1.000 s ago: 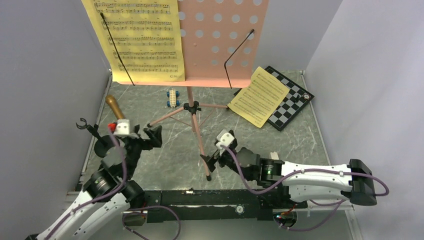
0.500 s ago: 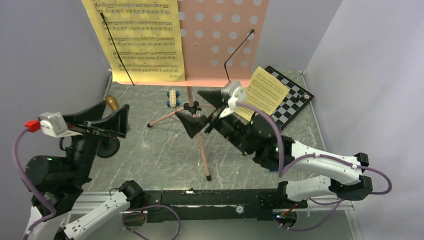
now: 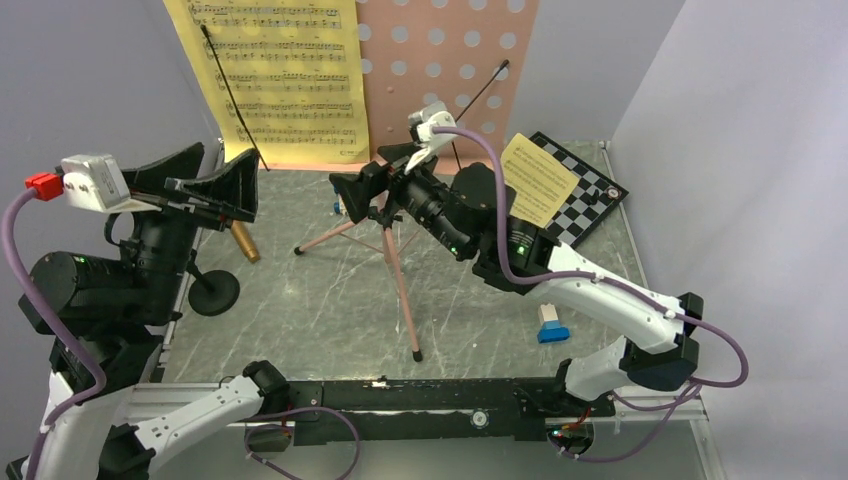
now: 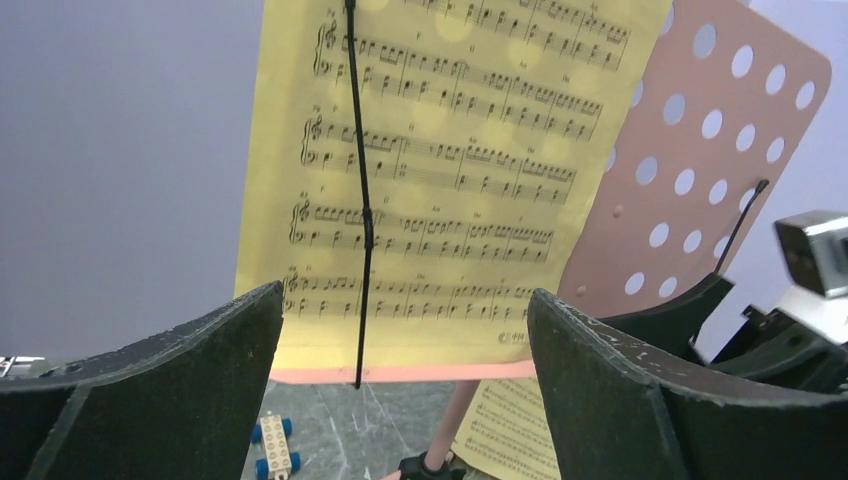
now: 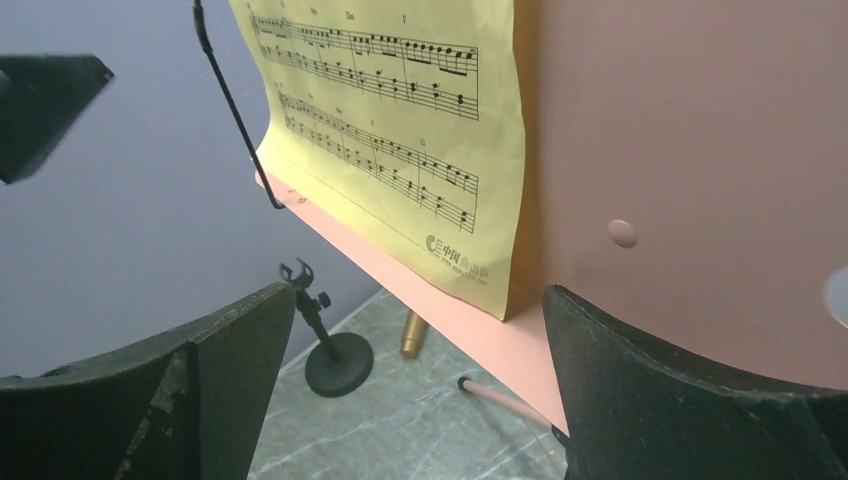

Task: Pack up the instrument practice props

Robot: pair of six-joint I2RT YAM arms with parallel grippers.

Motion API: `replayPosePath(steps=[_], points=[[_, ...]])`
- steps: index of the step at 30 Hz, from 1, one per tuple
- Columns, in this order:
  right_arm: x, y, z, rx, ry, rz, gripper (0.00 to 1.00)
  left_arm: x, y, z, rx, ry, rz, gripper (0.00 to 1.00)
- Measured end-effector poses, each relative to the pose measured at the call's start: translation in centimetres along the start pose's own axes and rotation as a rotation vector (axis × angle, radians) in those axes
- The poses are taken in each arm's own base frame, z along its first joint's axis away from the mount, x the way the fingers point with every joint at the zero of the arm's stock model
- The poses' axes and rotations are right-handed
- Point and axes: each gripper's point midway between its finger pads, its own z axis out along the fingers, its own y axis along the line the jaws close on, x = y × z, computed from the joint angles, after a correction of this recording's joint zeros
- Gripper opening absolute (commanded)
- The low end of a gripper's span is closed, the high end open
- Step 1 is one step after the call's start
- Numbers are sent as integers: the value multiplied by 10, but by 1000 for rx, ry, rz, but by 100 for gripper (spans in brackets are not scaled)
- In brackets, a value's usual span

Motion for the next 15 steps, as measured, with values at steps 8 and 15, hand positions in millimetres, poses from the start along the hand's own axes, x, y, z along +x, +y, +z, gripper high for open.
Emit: replayPosePath(steps=[8, 15], points=[[2, 0, 9, 30, 27, 48, 97, -7, -6, 12, 0, -11, 19, 92], [4, 2, 22, 63, 57, 79, 96, -3, -8, 18, -1, -8, 42, 89]])
